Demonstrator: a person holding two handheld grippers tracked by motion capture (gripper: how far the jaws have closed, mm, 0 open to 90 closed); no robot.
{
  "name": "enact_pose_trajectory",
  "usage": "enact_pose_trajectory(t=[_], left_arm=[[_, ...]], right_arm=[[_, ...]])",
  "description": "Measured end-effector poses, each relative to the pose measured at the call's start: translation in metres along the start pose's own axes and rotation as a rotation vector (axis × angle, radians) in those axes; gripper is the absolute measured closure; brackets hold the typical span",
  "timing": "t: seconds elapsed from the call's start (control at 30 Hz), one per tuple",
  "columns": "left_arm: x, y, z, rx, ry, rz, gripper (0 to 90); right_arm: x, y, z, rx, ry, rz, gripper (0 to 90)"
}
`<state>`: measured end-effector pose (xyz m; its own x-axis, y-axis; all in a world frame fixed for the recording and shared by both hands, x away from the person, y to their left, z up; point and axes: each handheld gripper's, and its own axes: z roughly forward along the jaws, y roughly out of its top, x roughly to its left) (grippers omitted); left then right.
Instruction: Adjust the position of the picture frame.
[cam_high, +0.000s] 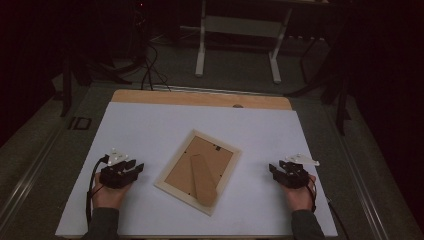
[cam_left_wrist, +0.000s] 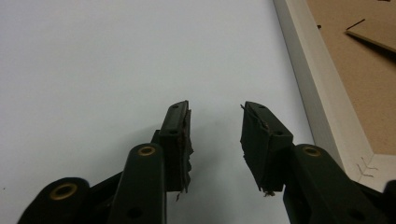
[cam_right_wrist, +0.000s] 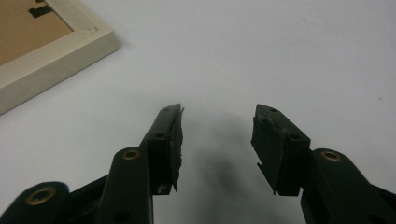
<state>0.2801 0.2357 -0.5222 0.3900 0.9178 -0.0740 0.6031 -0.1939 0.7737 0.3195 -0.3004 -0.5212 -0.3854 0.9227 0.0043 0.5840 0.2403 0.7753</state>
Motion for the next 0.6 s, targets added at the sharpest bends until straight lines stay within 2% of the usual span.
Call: enact_pose_trajectory(t=[0.27, 0.33, 0.6], left_arm=[[-0.004, 0.001, -0.004, -0.016, 0.008, 0.014, 64.4], [-0.006, 0.001, -0.006, -0.031, -0.012, 0.021, 65.3], [-0.009, 0.001, -0.007, -0.03, -0.048, 0.025, 67.0]], right_arm=[[0.003, 0.002, 0.0, -0.013, 0.013, -0.02, 56.8], [0.003, 0.004, 0.0, -0.025, 0.041, -0.001, 57.9], [0.005, 0.014, -0.003, -0.043, 0.069, -0.012, 61.3]])
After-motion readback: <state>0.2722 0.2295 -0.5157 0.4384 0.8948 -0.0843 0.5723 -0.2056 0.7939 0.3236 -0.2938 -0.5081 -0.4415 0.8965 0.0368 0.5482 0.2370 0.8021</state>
